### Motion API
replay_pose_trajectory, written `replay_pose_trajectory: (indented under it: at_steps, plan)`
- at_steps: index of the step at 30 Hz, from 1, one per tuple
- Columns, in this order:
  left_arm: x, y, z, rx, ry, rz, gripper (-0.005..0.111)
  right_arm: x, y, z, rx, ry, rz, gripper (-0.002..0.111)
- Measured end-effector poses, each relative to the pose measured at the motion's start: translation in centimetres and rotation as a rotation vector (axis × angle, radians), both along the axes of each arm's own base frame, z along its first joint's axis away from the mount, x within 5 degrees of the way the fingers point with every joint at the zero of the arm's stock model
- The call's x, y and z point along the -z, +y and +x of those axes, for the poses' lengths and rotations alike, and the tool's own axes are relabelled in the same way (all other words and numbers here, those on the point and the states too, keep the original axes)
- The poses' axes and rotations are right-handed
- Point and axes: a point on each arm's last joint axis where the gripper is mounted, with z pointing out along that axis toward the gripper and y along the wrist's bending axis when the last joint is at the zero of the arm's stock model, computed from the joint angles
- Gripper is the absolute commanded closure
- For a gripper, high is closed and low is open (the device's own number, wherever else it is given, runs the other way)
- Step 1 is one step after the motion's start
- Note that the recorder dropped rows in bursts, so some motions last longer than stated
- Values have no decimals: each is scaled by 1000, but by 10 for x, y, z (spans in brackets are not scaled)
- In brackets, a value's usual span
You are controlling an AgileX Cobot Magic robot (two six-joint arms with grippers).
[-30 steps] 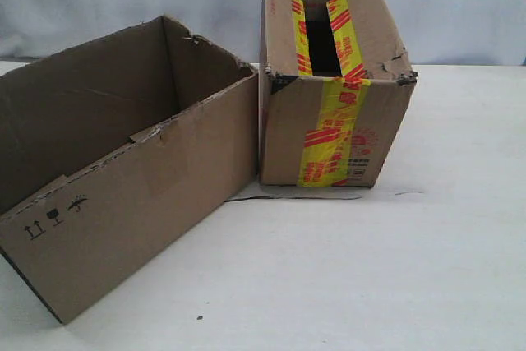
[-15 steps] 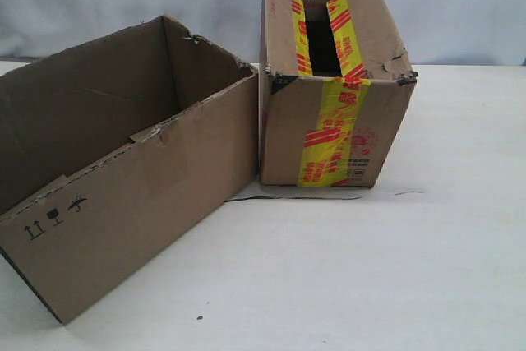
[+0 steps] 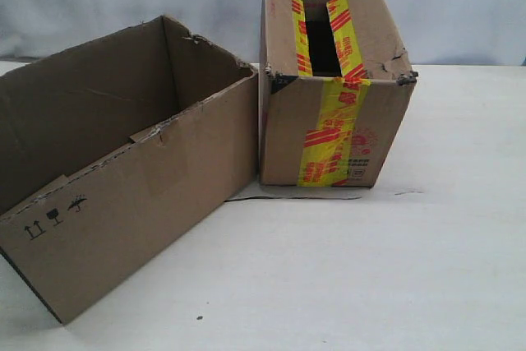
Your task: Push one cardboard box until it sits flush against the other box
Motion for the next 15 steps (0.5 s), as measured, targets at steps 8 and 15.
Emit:
replay_pose_trajectory:
  at_steps: [8, 15]
  plan:
    - [22, -2, 23, 27, 225, -6, 107, 0, 0, 0, 0, 0, 0, 109]
    - [20, -21, 30, 168, 174, 24, 107, 0, 0, 0, 0, 0, 0, 109]
